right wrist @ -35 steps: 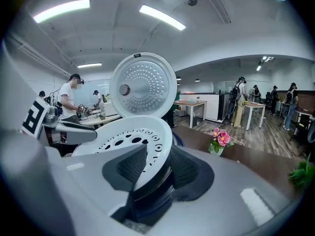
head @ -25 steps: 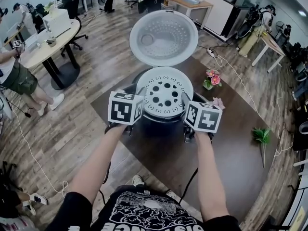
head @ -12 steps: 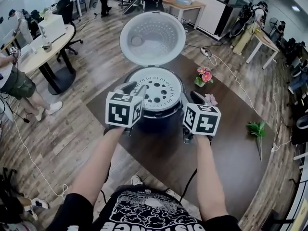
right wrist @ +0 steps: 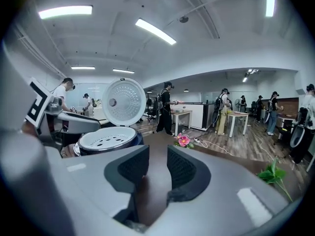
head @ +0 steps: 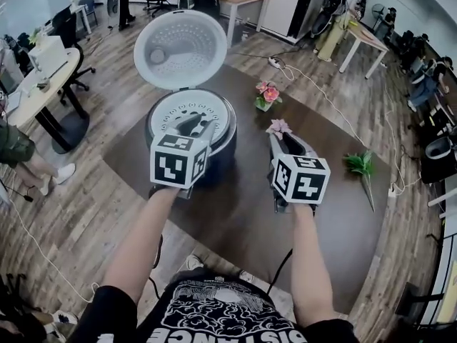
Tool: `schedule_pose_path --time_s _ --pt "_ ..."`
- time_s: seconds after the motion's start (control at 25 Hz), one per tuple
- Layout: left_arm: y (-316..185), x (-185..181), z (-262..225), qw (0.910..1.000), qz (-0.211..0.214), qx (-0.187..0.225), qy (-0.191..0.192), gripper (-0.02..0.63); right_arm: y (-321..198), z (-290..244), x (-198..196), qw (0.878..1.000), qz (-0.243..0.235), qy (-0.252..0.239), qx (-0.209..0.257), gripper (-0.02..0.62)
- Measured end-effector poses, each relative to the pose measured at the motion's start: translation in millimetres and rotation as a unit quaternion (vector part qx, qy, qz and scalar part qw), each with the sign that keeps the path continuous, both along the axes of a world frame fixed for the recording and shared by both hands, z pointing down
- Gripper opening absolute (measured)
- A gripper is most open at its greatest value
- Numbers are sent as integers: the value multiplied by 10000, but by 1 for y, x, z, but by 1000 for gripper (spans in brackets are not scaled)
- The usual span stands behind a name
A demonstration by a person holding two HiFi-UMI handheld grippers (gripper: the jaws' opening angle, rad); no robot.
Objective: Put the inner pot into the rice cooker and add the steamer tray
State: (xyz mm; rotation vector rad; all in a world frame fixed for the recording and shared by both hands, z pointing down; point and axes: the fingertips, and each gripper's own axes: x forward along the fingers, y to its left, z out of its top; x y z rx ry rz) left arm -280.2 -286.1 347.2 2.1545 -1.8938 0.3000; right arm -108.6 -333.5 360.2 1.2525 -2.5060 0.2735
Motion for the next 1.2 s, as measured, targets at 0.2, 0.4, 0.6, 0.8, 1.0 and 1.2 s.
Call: schedule_pose_path --time_s 0.2,0.4,0.6,0.8,1.0,1.2 --pt "-7 47 -1 9993 365 37 12 129 5 -4 54 9994 331 49 62 97" --pt "-11 88 2 9979 634 32 161 115 13 -9 102 9979 622 40 175 77" --pt "-13 135 7 9954 934 52 208 104 20 -8 151 9961 856 -13 217 47" --pt "-15 163 8 9934 1140 114 104 78 24 -7 183 9941 1045 -102 279 0" --pt "-17 177 7 9916 1282 163 5 29 27 -10 207 9916 1209 -98 455 -2" --pt "-19 176 11 9925 1211 161 -1 5 28 -15 215 9904 1212 20 658 -2"
